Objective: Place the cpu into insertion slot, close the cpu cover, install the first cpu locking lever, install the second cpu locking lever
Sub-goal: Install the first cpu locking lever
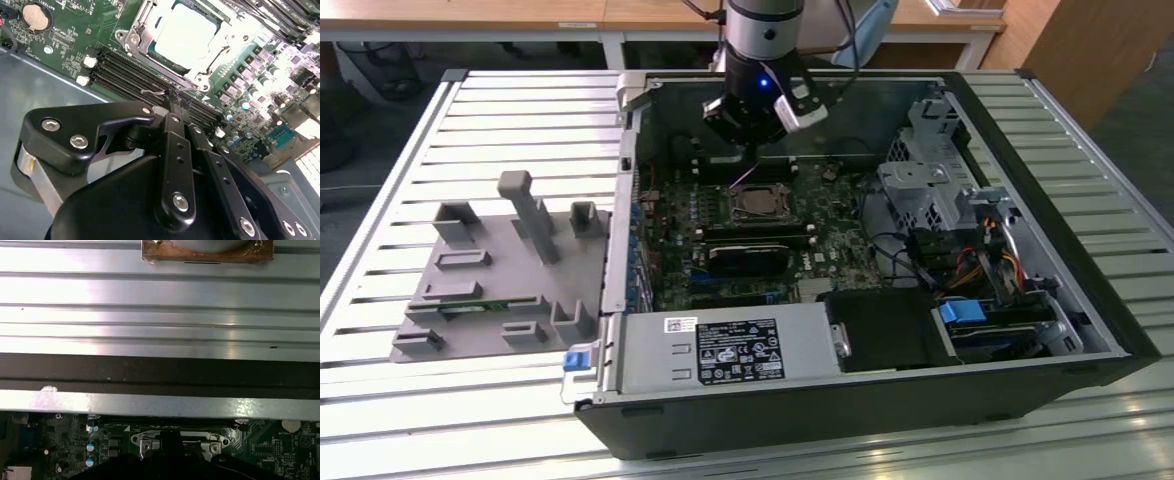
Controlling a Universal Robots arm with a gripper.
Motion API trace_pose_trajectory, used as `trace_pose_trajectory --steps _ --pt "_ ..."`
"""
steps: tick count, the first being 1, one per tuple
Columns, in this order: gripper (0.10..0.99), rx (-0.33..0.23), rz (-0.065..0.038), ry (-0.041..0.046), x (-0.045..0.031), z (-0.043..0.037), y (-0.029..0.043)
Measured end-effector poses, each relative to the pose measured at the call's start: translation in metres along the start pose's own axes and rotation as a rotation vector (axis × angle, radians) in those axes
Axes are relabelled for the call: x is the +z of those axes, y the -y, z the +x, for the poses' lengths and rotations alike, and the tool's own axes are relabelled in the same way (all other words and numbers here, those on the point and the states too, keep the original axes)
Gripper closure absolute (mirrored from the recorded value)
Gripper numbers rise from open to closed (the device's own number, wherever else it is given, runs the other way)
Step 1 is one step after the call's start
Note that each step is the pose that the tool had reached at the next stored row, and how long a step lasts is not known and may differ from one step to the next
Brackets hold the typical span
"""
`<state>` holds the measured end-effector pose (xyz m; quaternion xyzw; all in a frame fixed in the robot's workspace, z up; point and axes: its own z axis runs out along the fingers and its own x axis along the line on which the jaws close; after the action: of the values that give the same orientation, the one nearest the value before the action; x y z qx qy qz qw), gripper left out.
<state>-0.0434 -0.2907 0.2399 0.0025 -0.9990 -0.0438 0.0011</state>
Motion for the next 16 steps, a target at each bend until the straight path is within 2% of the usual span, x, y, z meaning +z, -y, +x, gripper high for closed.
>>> trace_pose_trajectory --steps 16 --pt "0.980 0.000 0.000 0.0011 0.0134 -0.0137 -0.0019"
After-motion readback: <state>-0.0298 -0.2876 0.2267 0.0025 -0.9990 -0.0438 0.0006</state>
